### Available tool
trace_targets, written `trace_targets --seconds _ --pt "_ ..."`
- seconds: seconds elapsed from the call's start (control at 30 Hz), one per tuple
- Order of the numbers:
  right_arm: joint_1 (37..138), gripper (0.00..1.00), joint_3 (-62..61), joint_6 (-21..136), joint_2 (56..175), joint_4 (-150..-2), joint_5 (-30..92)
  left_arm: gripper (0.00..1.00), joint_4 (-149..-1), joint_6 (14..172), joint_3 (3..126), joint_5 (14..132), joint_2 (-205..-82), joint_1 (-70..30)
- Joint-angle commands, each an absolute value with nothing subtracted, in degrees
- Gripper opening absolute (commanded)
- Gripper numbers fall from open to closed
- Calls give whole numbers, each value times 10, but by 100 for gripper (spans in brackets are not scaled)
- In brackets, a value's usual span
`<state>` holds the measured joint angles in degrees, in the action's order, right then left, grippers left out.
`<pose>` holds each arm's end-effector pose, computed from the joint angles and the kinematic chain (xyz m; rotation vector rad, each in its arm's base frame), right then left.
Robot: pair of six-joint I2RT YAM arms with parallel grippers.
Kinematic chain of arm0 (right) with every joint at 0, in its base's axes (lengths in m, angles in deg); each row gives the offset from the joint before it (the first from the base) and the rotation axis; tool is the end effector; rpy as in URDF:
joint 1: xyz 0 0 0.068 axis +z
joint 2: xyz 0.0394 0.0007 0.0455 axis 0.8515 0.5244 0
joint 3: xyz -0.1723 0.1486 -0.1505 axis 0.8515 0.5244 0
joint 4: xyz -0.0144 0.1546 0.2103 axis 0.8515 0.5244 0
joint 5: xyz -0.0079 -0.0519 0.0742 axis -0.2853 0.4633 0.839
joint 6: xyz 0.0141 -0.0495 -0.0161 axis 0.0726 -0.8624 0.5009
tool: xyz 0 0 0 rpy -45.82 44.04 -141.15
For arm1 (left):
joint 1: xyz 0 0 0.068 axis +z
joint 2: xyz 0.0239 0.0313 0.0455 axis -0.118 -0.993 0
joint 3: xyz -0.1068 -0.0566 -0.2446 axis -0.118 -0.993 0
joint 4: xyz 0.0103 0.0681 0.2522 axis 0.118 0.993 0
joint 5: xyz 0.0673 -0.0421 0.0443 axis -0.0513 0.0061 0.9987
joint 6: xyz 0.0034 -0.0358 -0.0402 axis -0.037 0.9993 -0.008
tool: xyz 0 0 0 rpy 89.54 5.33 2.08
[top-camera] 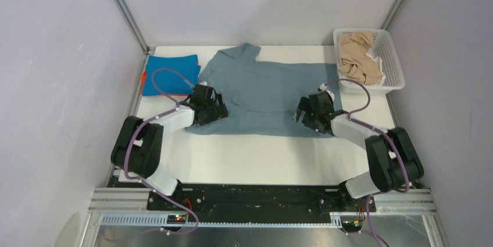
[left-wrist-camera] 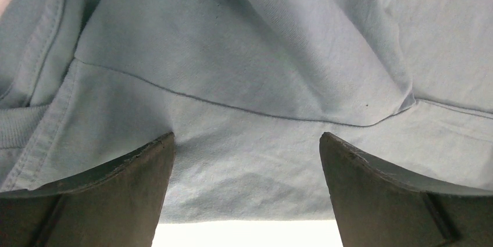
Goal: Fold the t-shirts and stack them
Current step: Fold the flattened tshirt in 1/3 of the way
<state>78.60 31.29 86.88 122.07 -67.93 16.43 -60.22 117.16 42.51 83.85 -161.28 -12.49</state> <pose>0.2764 0.0975 0.1649 0.3933 2.4678 0.2746 0.3004 -0.1031 0.1634 -0.3799 2.5412 -0.3105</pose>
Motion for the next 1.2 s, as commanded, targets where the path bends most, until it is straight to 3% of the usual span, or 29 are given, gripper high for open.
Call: trace_targets --seconds 0.0,0.43,0.6,0.73,0.9,1.17 --pt "804 99 408 907 1144 -616 197 100 -557 1224 330 838 -1551 -153" --pt "887 99 507 1014 839 -382 142 100 -498 1409 76 854 -1278 -264" --pt "901 99 495 1025 765 -299 162 100 -424 1424 58 859 -1162 -279" --pt "958 99 471 1000 744 -342 132 100 -404 1393 87 873 -1087 -280" --pt "1017 100 377 937 838 -472 118 100 -402 1350 156 920 -1076 -279" --pt "1085 95 187 892 1152 -648 179 100 -412 1318 180 936 -1141 -278"
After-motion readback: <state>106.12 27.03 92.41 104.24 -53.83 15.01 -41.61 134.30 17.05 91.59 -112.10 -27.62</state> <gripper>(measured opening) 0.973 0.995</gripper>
